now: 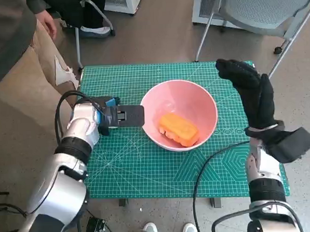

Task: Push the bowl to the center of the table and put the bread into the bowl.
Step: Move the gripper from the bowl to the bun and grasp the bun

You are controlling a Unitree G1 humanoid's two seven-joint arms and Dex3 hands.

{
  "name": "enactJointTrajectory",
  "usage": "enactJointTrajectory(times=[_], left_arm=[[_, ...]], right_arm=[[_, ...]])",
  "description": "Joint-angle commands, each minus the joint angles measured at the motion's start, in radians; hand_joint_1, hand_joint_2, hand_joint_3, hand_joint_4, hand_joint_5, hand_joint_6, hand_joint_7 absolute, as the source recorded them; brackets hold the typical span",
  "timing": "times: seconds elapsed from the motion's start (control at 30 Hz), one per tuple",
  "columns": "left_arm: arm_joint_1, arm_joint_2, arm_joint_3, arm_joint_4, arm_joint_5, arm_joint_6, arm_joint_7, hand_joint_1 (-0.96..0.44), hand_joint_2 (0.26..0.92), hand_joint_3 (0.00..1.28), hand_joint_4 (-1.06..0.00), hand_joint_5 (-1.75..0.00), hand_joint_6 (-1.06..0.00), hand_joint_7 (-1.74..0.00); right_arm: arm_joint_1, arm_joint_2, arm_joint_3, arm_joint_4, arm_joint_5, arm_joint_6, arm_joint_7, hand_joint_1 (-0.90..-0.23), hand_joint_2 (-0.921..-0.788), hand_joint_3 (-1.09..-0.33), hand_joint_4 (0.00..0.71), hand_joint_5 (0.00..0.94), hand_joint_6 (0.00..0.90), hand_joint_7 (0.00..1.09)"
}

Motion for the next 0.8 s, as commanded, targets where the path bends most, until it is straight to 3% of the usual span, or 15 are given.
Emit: enactJointTrajectory(times=[0.03, 0.37, 0.53, 0.67, 0.73, 0.77, 0.8], left_arm=[[-0.001, -0.022, -0.001, 0.017, 0.001, 0.003, -0.005, -0.06, 0.711, 0.02, -0.15, -1.67, -0.17, 0.0], [-0.004, -0.038, 0.008, 0.026, -0.007, 0.015, -0.002, -0.02, 0.718, 0.02, -0.16, -1.74, -0.17, 0.0], [-0.003, -0.041, 0.009, 0.027, -0.007, 0.018, -0.002, -0.01, 0.726, 0.02, -0.19, -1.68, -0.17, 0.0], [0.001, -0.043, 0.005, 0.028, -0.003, 0.021, 0.002, -0.01, 0.741, 0.03, -0.19, -1.48, -0.17, 0.0], [0.002, -0.044, 0.003, 0.028, -0.001, 0.023, 0.006, -0.02, 0.752, 0.03, -0.23, -1.25, -0.22, -0.01], [0.001, -0.044, 0.002, 0.027, 0.0, 0.024, 0.008, -0.03, 0.761, 0.03, -0.29, -0.98, -0.38, -0.09], [0.0, -0.045, 0.001, 0.026, 0.001, 0.026, 0.015, -0.03, 0.765, 0.03, -0.32, -0.85, -0.45, -0.11]], right_arm=[[0.032, -0.008, -0.002, -0.003, -0.006, 0.007, -0.003, -0.701, -0.921, -0.8, 0.138, 0.002, 0.004, 0.43], [0.045, -0.012, -0.003, -0.017, -0.006, 0.011, -0.007, -0.706, -0.921, -0.798, 0.141, 0.003, 0.012, 0.44], [0.054, -0.014, -0.002, -0.033, -0.007, 0.017, -0.012, -0.71, -0.921, -0.797, 0.145, 0.004, 0.014, 0.44], [0.061, -0.017, -0.001, -0.044, -0.008, 0.02, -0.017, -0.723, -0.921, -0.796, 0.147, 0.005, 0.017, 0.44], [0.064, -0.018, -0.001, -0.05, -0.008, 0.022, -0.019, -0.726, -0.921, -0.795, 0.147, 0.005, 0.017, 0.44], [0.065, -0.019, -0.001, -0.054, -0.008, 0.023, -0.02, -0.725, -0.921, -0.795, 0.148, 0.005, 0.018, 0.44], [0.066, -0.02, -0.002, -0.055, -0.008, 0.025, -0.02, -0.725, -0.921, -0.794, 0.148, 0.005, 0.018, 0.44]])
